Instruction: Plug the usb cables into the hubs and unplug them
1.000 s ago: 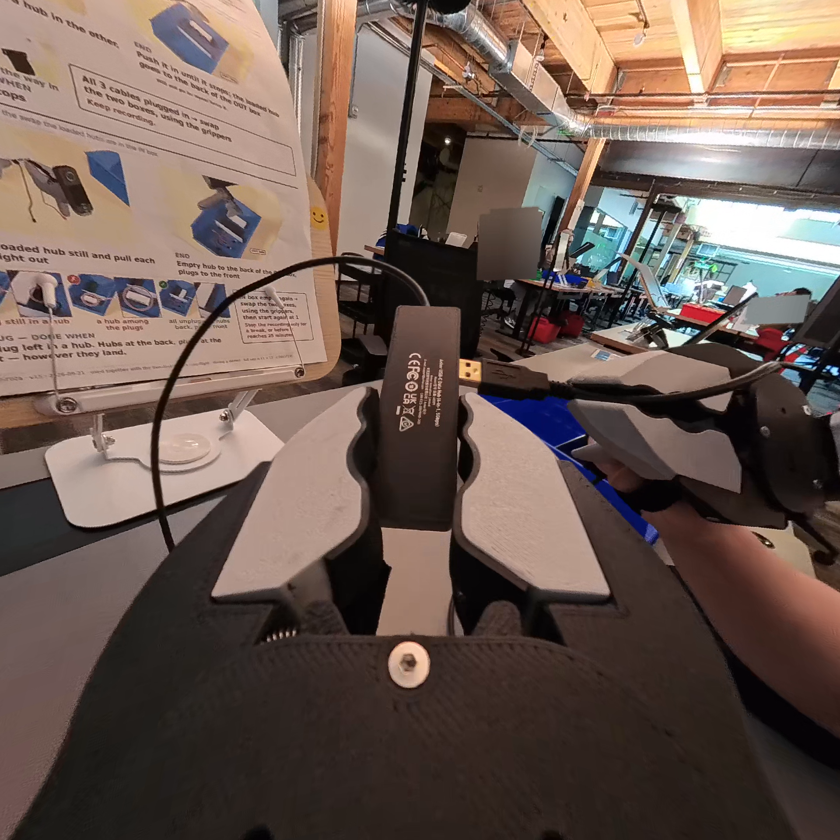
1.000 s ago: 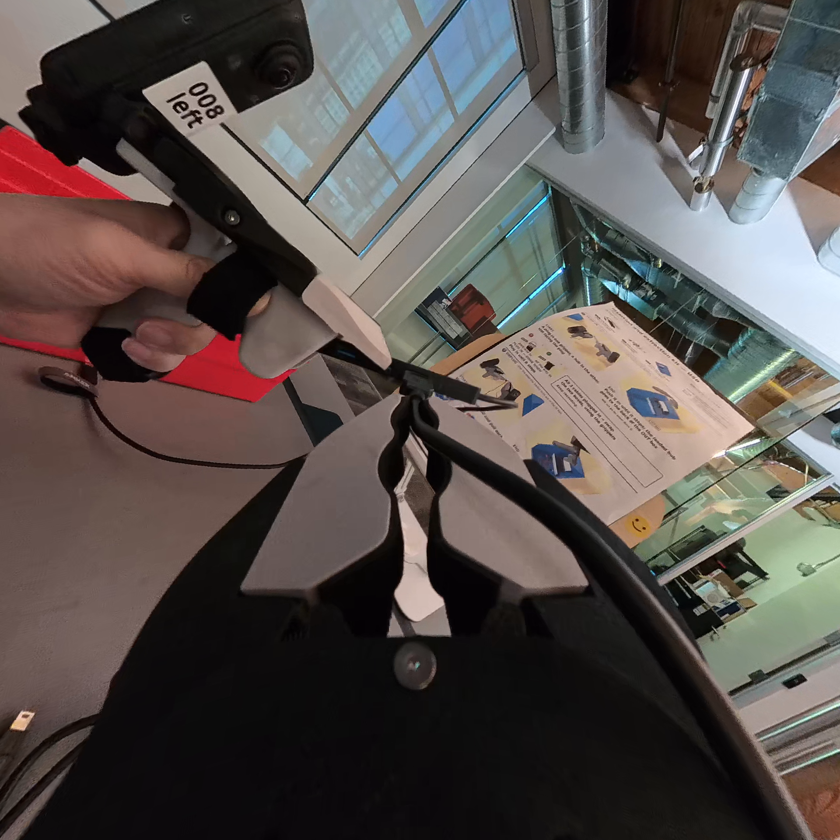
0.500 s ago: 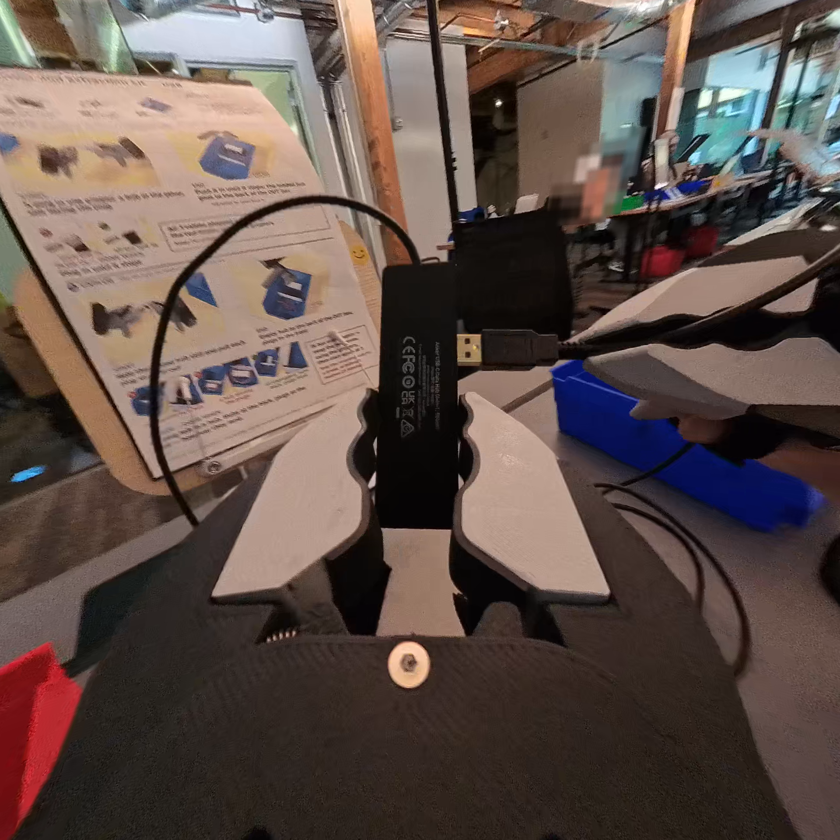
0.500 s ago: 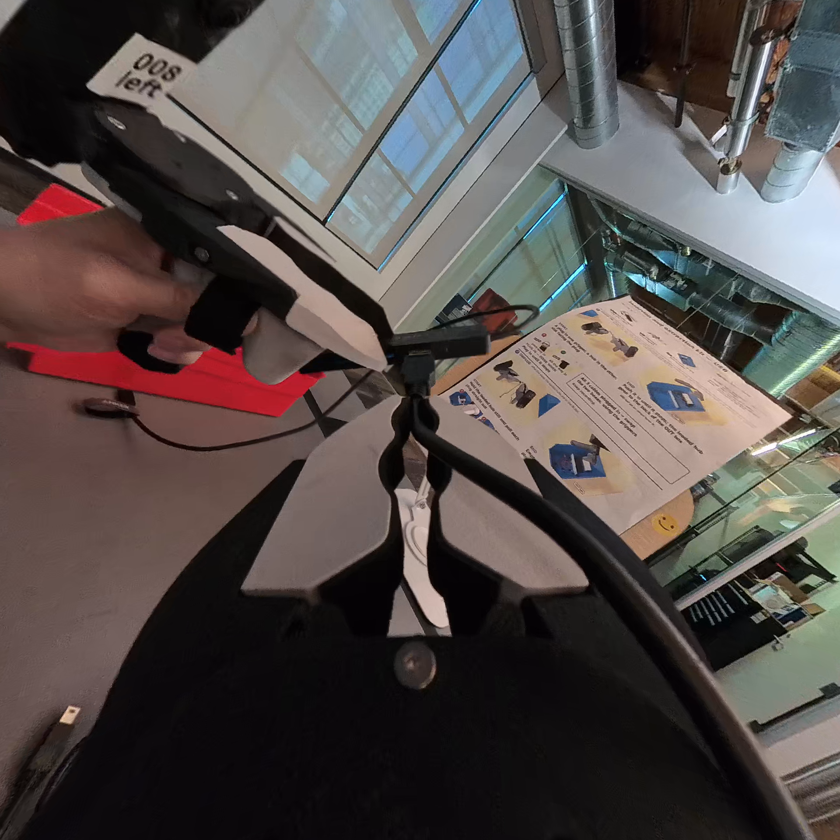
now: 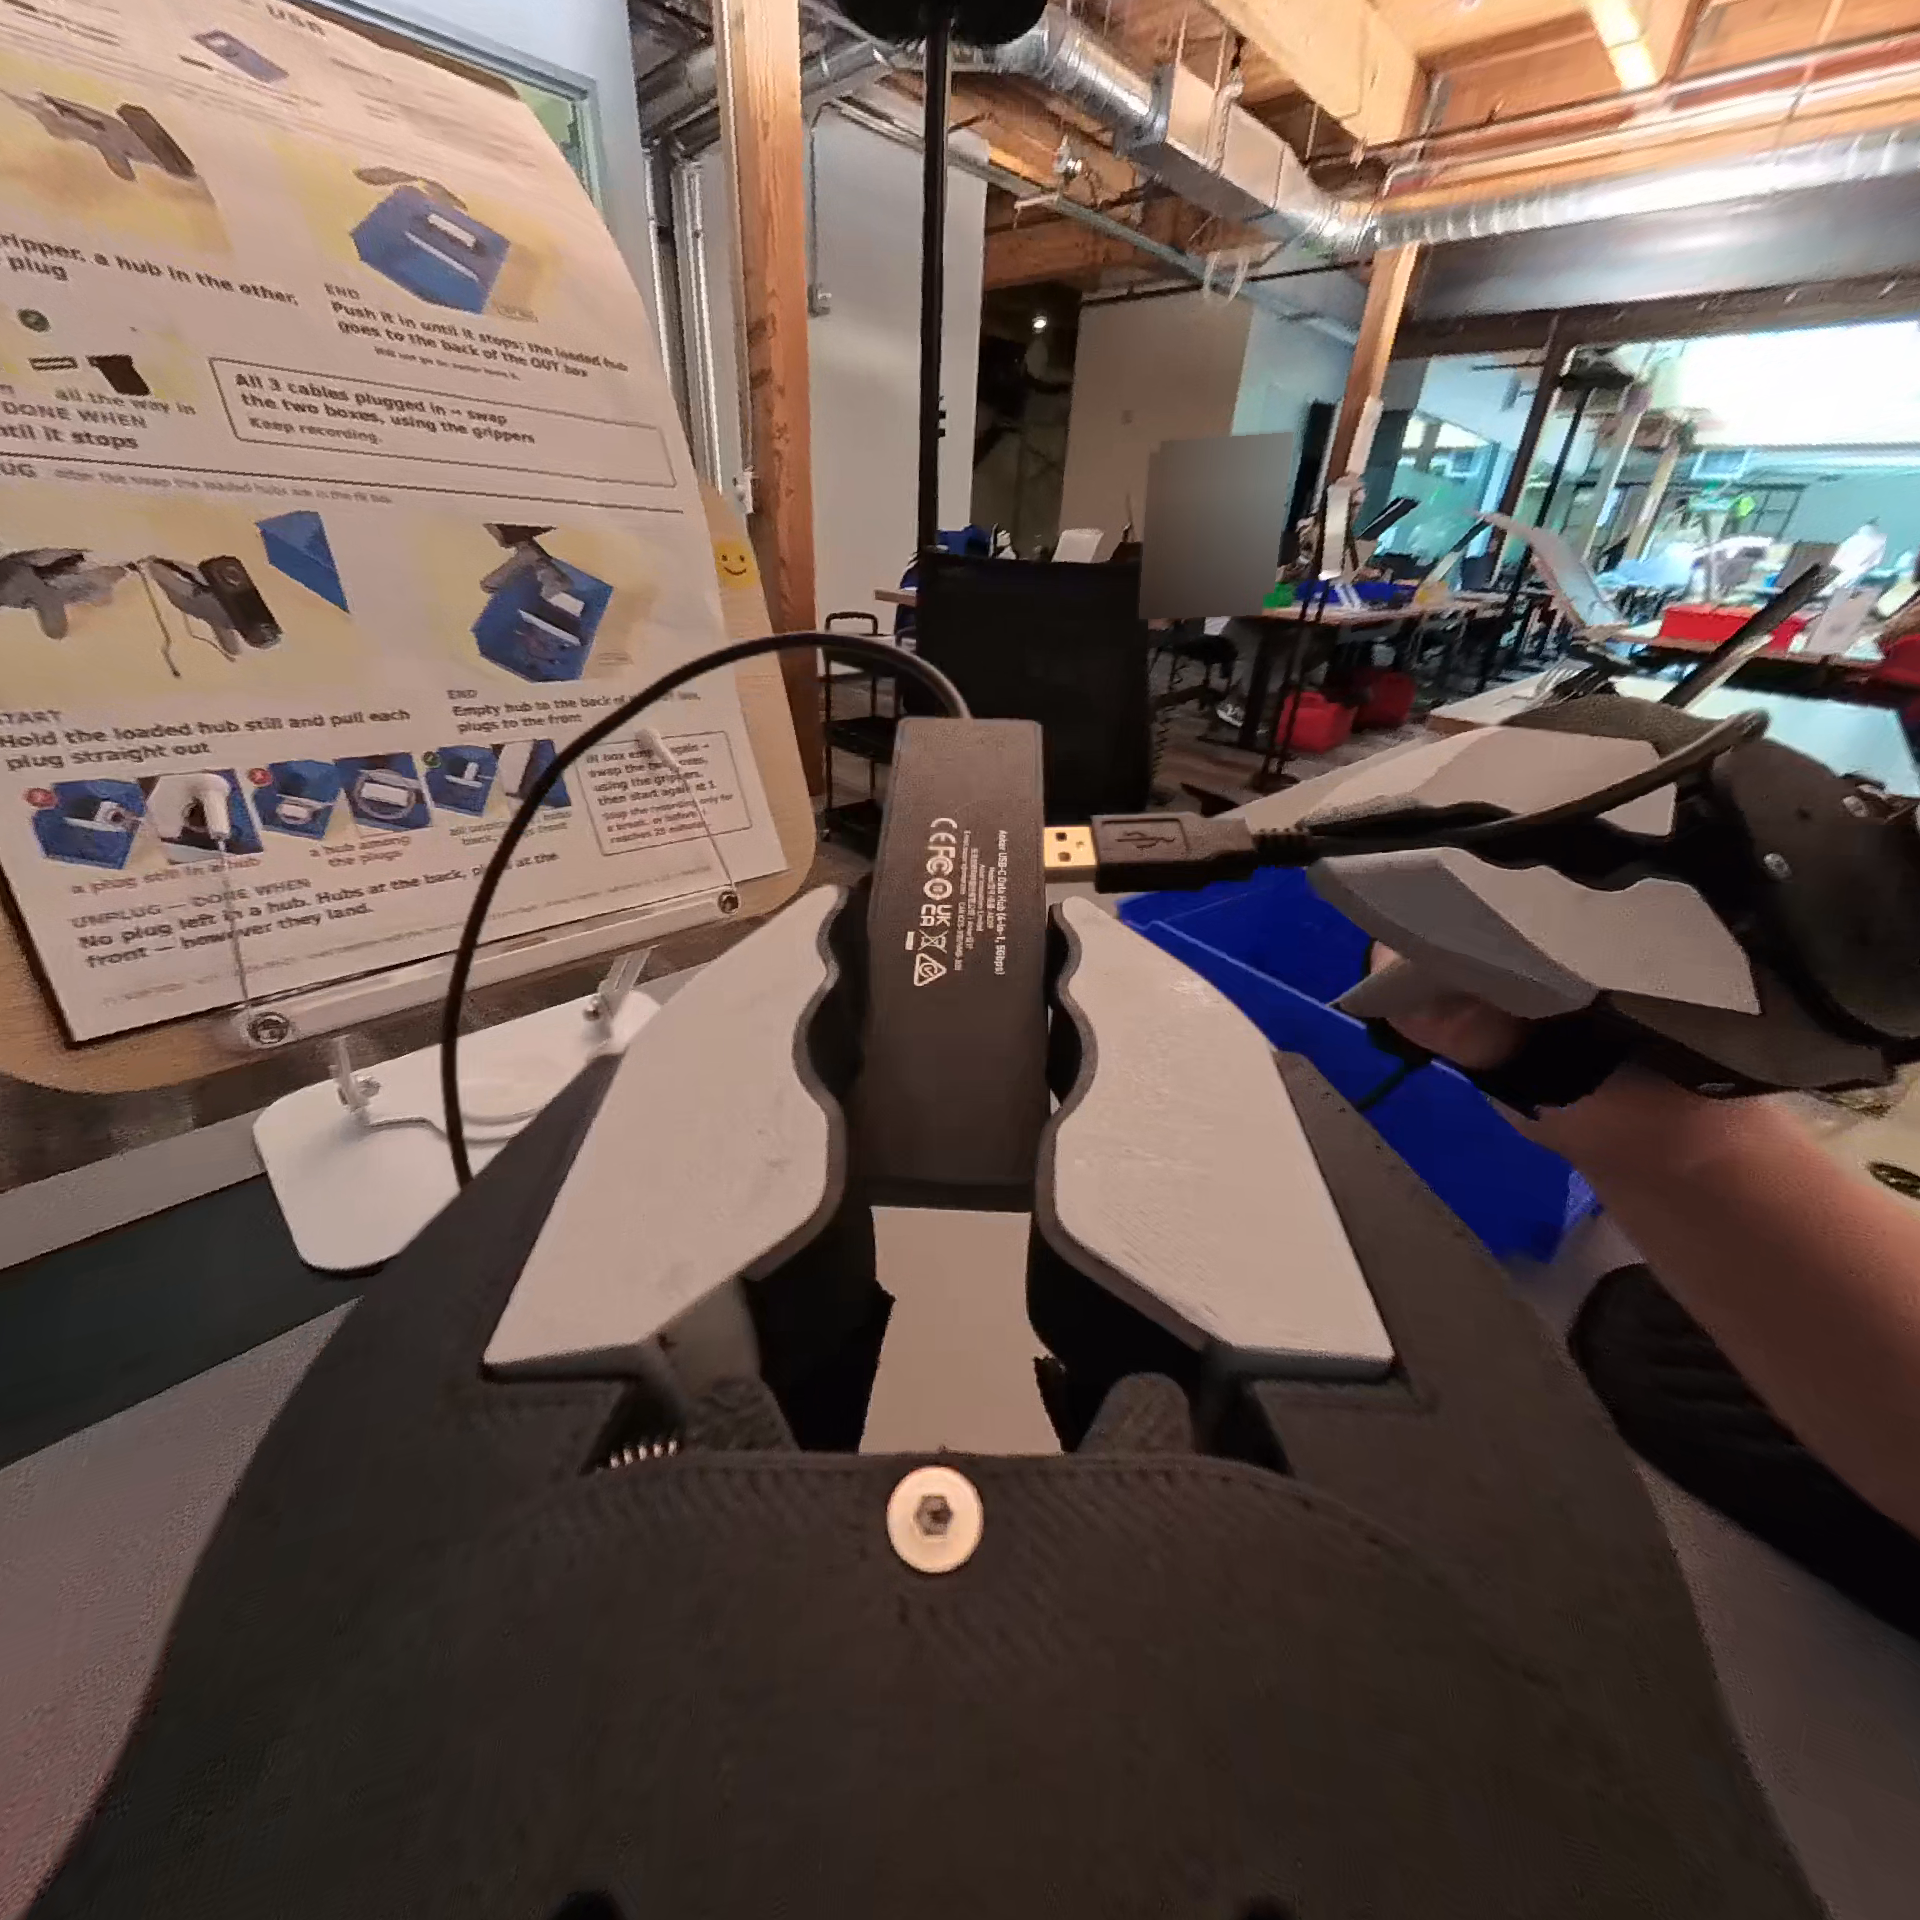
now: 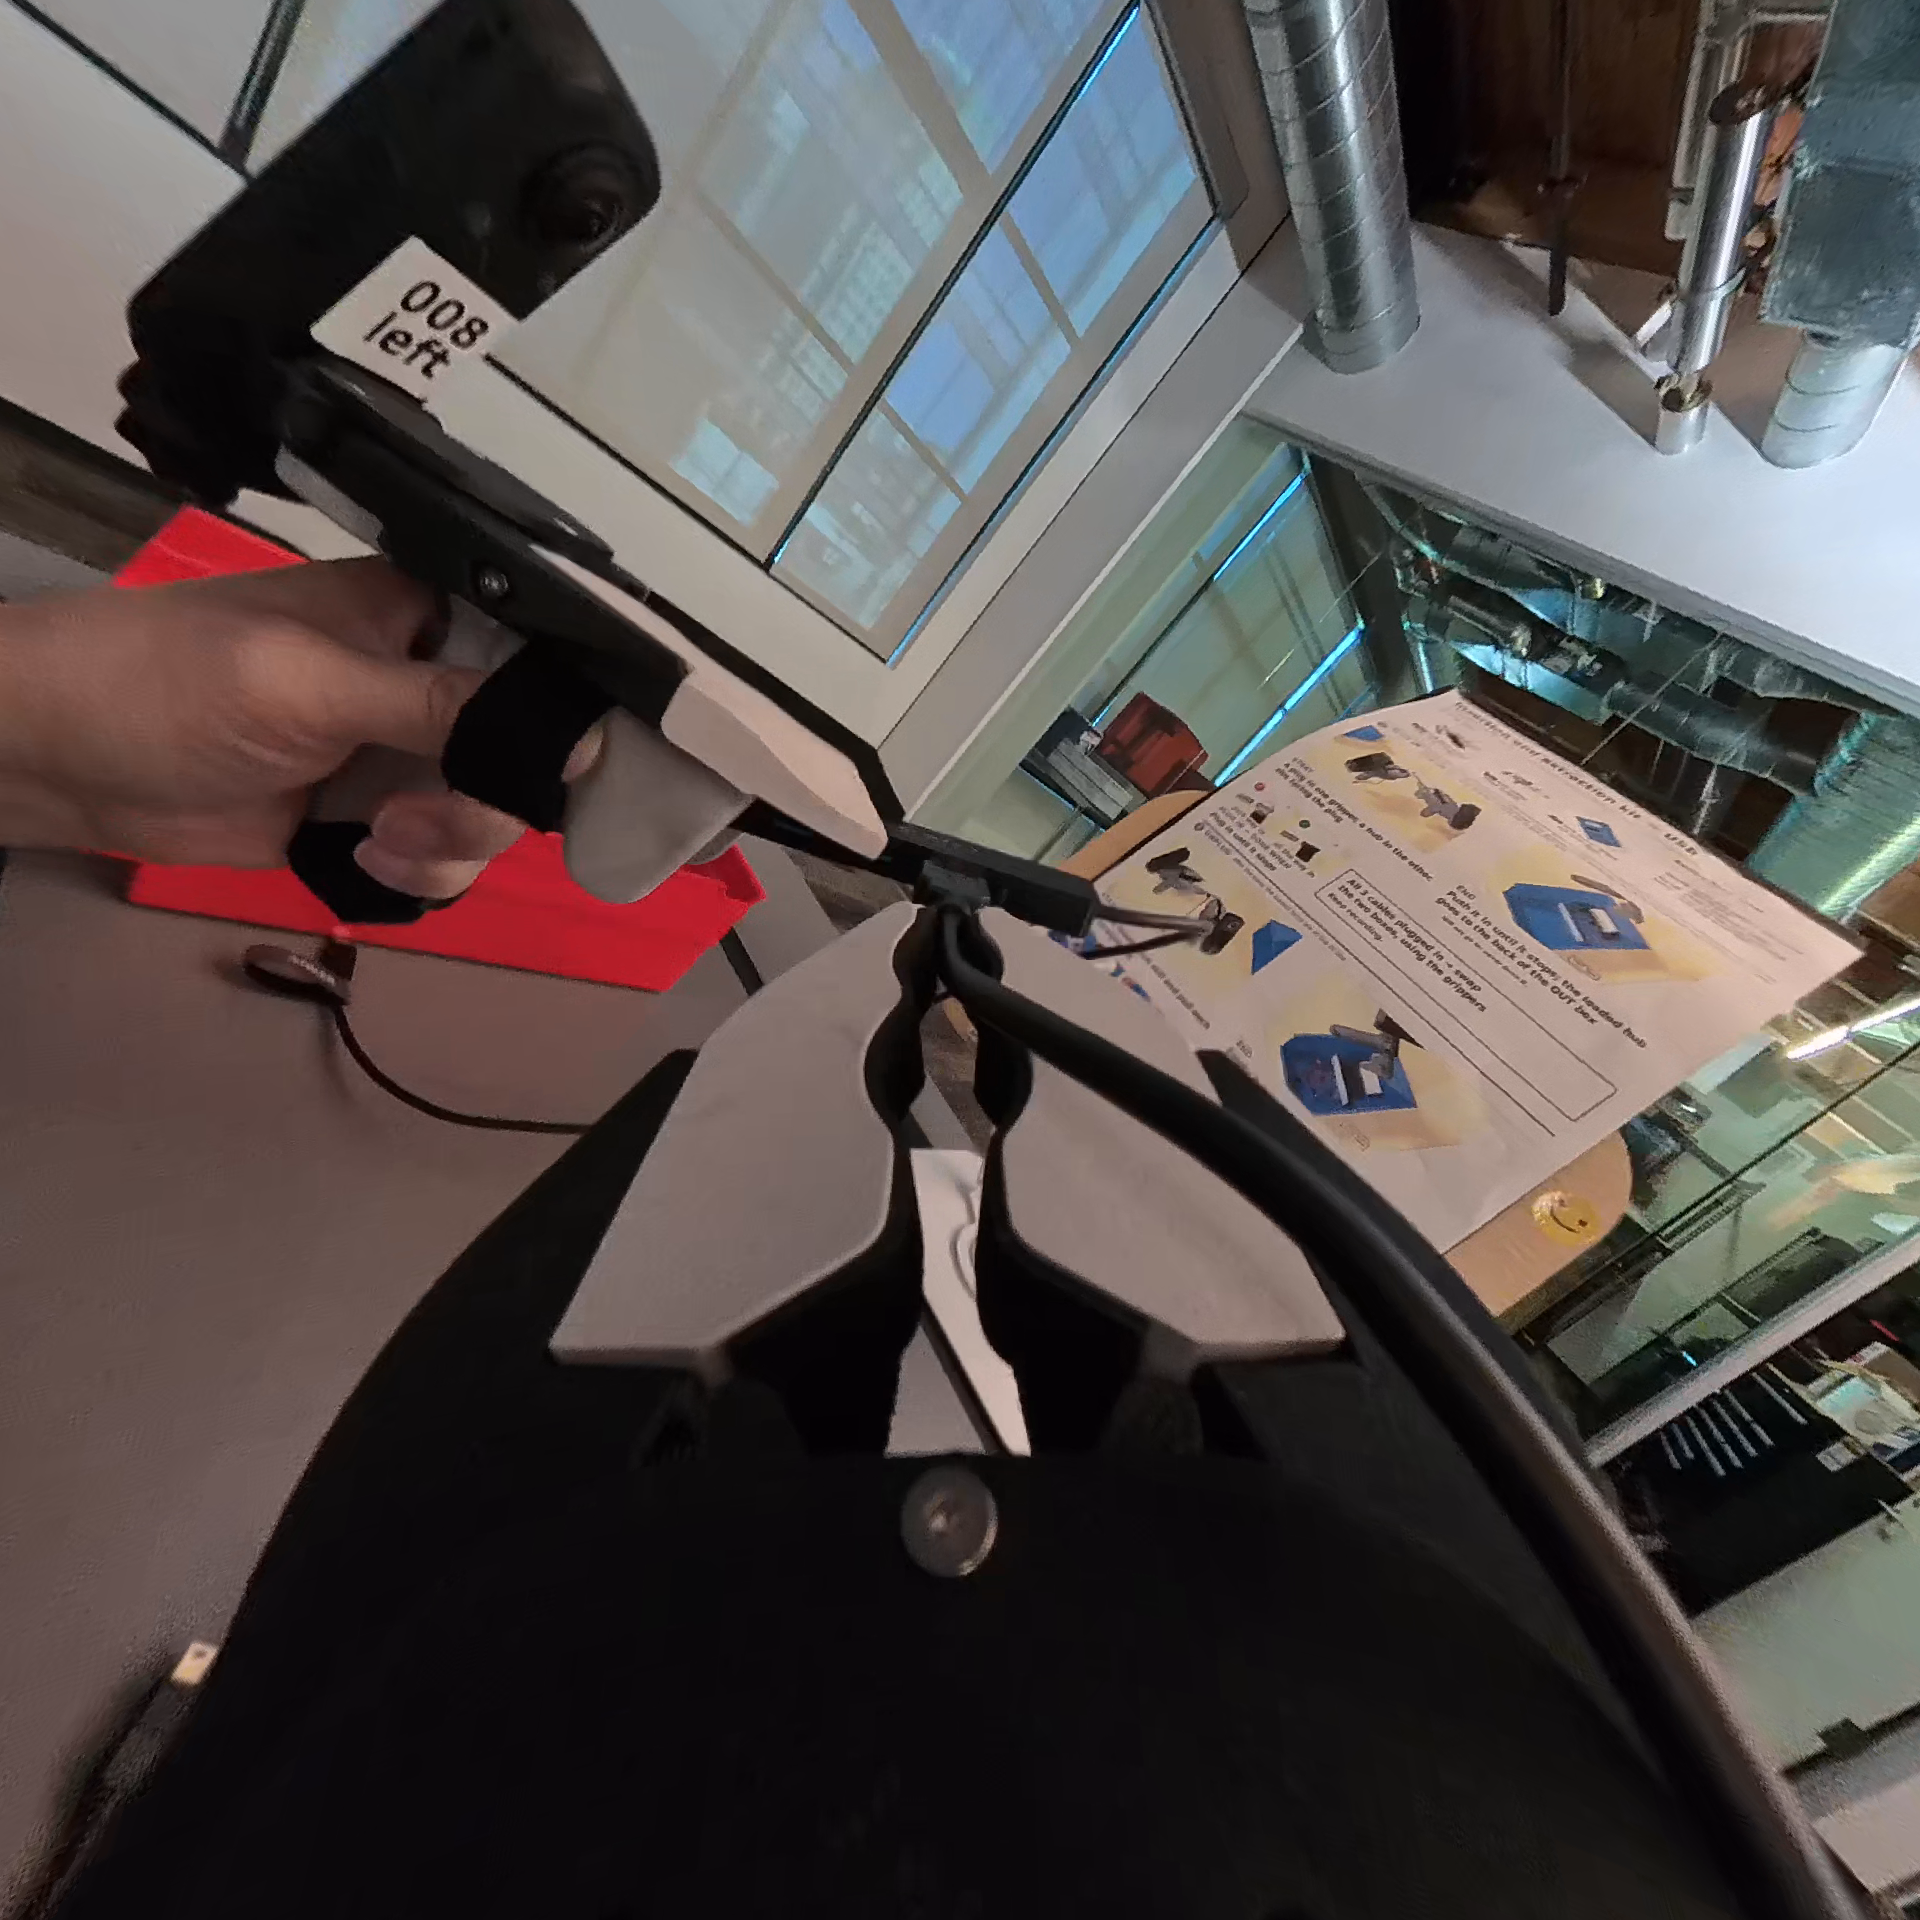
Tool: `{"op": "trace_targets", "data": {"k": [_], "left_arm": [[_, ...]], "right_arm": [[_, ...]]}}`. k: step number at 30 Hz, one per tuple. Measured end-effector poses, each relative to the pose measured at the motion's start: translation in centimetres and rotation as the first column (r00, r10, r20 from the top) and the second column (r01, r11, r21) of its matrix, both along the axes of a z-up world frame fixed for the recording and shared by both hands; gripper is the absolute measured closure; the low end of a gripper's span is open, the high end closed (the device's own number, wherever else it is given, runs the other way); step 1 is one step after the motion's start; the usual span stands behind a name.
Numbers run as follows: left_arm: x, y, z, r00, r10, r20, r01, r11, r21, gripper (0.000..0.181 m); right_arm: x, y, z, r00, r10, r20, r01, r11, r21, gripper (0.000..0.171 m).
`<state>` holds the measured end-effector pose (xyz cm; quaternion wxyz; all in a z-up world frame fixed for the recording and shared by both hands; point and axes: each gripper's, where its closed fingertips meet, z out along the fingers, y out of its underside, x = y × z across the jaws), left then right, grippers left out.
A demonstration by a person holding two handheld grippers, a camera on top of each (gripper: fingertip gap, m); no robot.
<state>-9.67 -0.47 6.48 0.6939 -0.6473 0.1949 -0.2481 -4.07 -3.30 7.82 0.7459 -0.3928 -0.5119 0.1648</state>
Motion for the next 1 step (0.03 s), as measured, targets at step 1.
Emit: {"op": "trace_targets", "data": {"k": [1], "left_arm": [[0.06, -0.15, 0.2, 1.0, -0.001, 0.002, 0.001, 1.0, 0.005, 0.149]], "right_arm": [[0.07, -0.18, 0.21, 1.0, 0.002, -0.008, -0.002, 1.0, 0.01, 0.166]]}}
